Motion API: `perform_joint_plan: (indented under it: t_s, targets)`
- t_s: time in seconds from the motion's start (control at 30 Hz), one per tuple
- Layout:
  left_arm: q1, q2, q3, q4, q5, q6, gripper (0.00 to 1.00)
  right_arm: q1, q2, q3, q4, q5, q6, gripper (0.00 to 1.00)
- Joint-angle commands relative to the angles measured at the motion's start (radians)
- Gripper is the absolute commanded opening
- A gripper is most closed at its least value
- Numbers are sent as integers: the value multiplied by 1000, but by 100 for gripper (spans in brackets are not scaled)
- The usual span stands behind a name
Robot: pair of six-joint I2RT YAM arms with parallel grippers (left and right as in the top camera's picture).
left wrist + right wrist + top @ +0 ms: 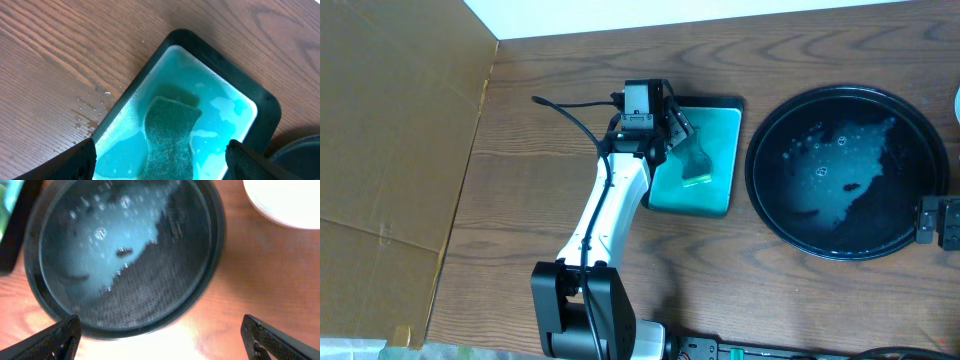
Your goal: Clean dirty plates on tray and stack at the side
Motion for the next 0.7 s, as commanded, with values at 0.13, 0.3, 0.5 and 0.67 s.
perform_joint_plan:
  t_s: [0.13, 0.3, 0.5, 0.67]
  targets:
    - [4, 2, 3, 0, -12, 6, 83, 12, -163, -246, 342, -29, -91, 99]
    - [4, 2, 3, 0, -12, 6, 83, 12, -323, -481, 674, -29, -142, 99]
    - [4, 2, 3, 0, -12, 6, 83, 12, -531, -658, 788, -18, -141, 99]
    - [4, 2, 3, 0, -12, 6, 83, 10, -655, -715, 788, 6, -141, 99]
